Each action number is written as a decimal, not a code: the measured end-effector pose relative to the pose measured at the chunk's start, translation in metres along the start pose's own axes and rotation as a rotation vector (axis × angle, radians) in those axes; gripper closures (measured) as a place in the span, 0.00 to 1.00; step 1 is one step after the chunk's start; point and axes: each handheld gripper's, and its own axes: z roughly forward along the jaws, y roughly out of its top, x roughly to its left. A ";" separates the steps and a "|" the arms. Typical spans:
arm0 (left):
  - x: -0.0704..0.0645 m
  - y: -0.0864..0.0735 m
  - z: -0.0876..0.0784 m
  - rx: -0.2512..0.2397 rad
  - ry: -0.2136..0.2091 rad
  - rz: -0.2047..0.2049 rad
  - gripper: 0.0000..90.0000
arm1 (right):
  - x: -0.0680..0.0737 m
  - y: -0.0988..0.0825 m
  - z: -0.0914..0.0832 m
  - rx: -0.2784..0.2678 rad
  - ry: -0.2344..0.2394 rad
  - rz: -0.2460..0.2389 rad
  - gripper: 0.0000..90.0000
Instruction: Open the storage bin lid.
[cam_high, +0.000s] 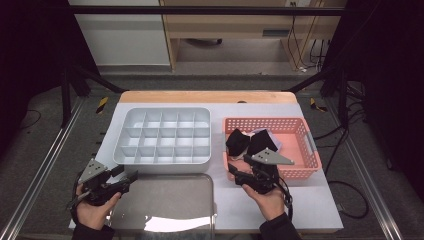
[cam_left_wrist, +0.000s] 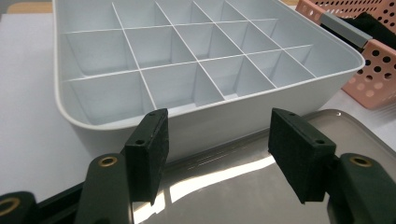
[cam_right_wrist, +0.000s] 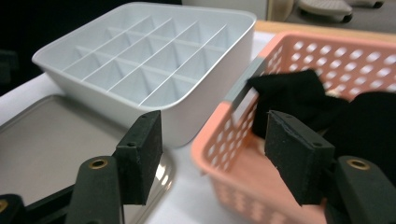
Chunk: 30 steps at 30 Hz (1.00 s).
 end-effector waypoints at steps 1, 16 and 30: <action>-0.001 -0.001 0.002 0.002 -0.002 -0.002 0.43 | -0.003 0.004 0.000 -0.008 -0.006 0.000 0.40; -0.014 -0.022 0.011 0.000 0.039 0.028 0.46 | -0.064 0.035 -0.001 -0.049 -0.106 0.060 0.34; -0.008 -0.032 0.008 -0.025 0.062 0.049 0.48 | -0.100 0.021 -0.002 0.026 -0.208 0.128 0.39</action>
